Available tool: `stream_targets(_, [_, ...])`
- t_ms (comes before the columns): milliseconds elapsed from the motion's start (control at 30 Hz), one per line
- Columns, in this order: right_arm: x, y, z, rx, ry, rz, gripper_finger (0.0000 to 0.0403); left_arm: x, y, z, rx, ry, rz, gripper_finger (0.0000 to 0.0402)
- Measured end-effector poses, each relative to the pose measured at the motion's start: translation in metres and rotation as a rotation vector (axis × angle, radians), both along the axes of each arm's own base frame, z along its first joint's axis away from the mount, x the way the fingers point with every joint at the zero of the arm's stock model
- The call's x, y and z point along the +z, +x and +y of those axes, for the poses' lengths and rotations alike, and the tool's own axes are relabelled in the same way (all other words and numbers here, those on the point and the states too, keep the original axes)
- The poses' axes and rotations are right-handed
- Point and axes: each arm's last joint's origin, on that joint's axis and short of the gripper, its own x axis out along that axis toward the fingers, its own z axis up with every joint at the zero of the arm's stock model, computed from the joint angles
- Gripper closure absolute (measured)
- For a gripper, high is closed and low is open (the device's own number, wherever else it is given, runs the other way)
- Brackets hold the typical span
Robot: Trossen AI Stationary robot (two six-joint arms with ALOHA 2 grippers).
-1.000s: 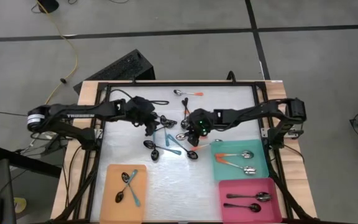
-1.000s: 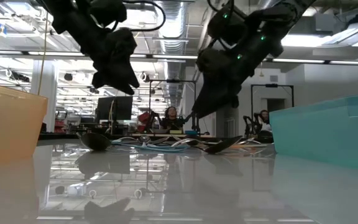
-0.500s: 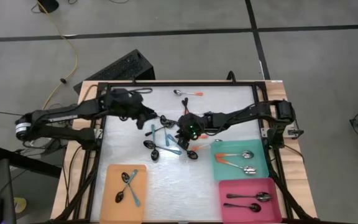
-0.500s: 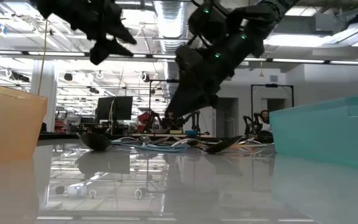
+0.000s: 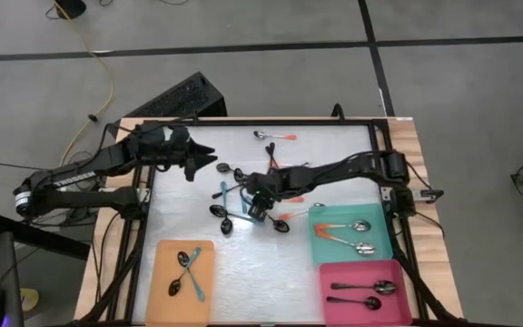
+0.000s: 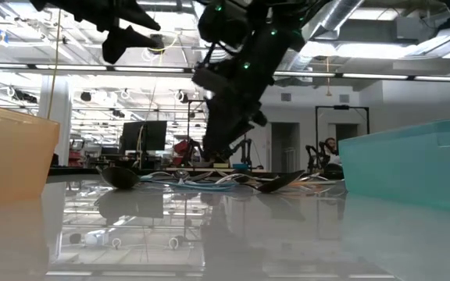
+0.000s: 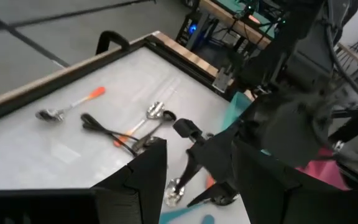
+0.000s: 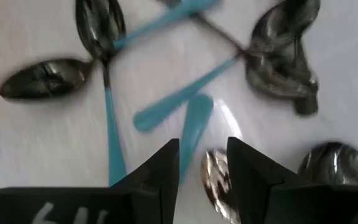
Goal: Sort silverware by color (type)
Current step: Put the blue spoon into the orange bin
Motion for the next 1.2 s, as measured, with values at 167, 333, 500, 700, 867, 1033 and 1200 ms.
stream_targets(167, [-0.017, 0.005, 0.010, 0.001, 0.012, 0.040, 0.0262, -0.003, -0.001, -0.001, 0.000, -0.016, 0.029, 0.0239])
stream_targets(333, [-0.022, 0.002, 0.027, -0.018, 0.029, 0.080, 0.0262, -0.006, 0.000, 0.001, 0.069, -0.073, 0.042, 0.0239])
stream_targets(500, [-0.032, -0.002, 0.047, -0.027, -0.040, 0.126, 0.0262, -0.007, 0.001, 0.002, 0.094, -0.105, 0.040, 0.0239])
stream_targets(700, [-0.049, -0.004, 0.057, -0.016, -0.083, 0.197, 0.0262, -0.006, 0.001, 0.003, 0.162, -0.125, 0.031, 0.0239])
stream_targets(867, [-0.052, -0.004, 0.054, -0.009, -0.074, 0.214, 0.0262, -0.006, 0.001, 0.004, 0.173, -0.134, 0.027, 0.0239])
stream_targets(1033, [-0.052, -0.001, 0.042, -0.020, 0.008, 0.204, 0.0276, -0.007, 0.001, 0.004, 0.172, -0.128, 0.031, 0.0239])
stream_targets(1200, [-0.054, -0.001, 0.026, -0.110, 0.097, 0.213, 0.0349, -0.007, 0.001, 0.004, 0.170, -0.122, 0.032, 0.0239])
